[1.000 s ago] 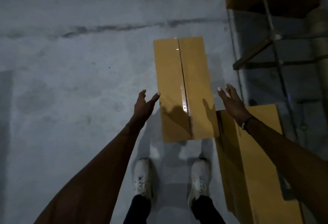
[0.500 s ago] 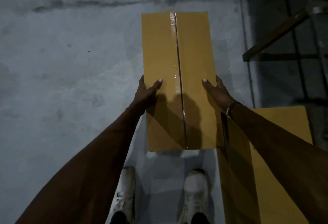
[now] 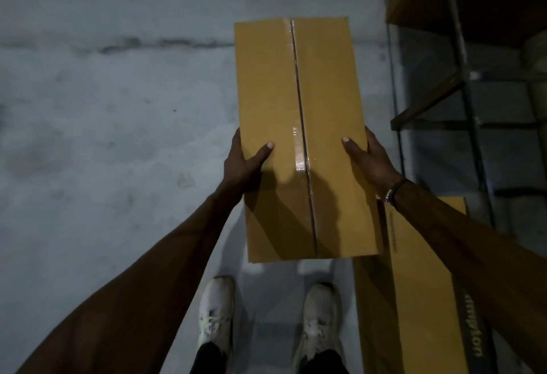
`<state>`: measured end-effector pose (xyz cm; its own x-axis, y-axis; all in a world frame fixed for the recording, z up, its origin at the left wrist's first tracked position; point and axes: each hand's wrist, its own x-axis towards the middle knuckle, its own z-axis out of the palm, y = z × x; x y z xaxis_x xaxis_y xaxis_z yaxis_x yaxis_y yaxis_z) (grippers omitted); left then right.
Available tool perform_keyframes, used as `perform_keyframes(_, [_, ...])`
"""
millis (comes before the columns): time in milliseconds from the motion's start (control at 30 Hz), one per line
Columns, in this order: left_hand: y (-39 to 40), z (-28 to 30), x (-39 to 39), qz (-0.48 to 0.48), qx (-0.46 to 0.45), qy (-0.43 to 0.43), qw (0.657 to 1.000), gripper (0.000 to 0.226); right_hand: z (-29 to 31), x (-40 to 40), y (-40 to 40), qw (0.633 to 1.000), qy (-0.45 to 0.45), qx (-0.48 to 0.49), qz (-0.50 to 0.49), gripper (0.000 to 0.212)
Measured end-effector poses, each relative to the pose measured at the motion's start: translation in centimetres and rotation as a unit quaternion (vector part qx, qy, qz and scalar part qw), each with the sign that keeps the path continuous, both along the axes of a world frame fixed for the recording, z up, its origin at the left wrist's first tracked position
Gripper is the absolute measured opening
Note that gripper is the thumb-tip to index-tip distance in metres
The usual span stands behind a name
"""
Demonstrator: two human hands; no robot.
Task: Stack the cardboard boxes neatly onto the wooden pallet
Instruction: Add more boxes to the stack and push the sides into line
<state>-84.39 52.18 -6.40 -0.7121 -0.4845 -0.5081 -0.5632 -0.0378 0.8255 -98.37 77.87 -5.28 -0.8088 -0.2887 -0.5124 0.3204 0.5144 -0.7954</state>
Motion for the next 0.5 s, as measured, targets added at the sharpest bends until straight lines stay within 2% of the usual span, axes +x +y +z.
perform_keyframes(100, [-0.7, 7.4, 0.5, 0.020, -0.034, 0.016, 0.999, 0.087, 6.7, -0.7, -1.1, 1.000, 0.008, -0.013, 0.011, 0.081])
perform_keyframes(200, [-1.9, 15.2, 1.6, 0.040, -0.057, 0.027, 0.997, 0.087, 15.0, -0.3, -3.1, 0.999, 0.027, -0.022, 0.032, 0.060])
perform_keyframes(267, [-2.7, 20.6, 2.7, 0.058, -0.063, 0.036, 0.996, 0.088, 20.5, 0.3, -4.4, 0.997, 0.044, -0.034, 0.051, 0.057])
perform_keyframes(500, [-5.0, 40.1, 9.2, 0.124, -0.076, 0.078, 0.986, 0.094, 40.0, 3.9, -7.8, 0.984, 0.117, -0.073, 0.110, 0.072])
